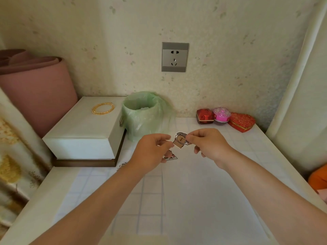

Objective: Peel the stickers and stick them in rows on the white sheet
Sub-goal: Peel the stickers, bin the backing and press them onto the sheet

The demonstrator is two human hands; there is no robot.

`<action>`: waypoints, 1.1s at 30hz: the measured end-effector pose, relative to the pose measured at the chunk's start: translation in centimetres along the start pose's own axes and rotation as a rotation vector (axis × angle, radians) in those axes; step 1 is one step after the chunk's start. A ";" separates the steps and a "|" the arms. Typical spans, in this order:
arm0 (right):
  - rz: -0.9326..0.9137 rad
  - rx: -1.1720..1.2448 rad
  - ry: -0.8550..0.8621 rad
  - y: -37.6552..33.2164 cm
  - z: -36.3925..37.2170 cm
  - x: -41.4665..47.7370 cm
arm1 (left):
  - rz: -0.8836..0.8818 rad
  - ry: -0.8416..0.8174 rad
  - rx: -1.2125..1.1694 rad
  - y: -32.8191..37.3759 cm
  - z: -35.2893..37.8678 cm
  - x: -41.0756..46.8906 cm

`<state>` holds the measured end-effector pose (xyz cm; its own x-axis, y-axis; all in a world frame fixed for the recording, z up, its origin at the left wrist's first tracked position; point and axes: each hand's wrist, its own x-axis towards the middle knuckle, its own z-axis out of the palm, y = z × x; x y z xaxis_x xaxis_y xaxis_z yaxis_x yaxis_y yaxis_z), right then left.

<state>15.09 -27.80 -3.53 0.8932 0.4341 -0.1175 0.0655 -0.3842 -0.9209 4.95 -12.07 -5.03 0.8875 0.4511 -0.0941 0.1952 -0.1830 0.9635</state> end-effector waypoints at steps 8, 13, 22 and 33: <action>0.108 -0.117 0.010 1.7 -0.5 0.9 | 0.328 -0.268 0.992 -2.6 -0.1 -0.1; 0.132 -0.170 -0.050 2.4 -0.1 1.2 | 0.312 -0.388 1.076 -3.5 -0.5 -0.2; 0.115 -0.290 -0.152 2.4 0.8 1.4 | 0.315 -0.406 0.998 -3.8 -1.5 0.0; 0.130 -0.306 -0.252 1.4 2.4 0.1 | 0.281 -0.253 1.011 -4.1 -1.4 -0.4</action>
<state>14.18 -26.37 -5.71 0.7685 0.5369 -0.3480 0.1220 -0.6568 -0.7441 3.18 -10.34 -8.60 0.9922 0.1077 -0.0624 0.1220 -0.9409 0.3161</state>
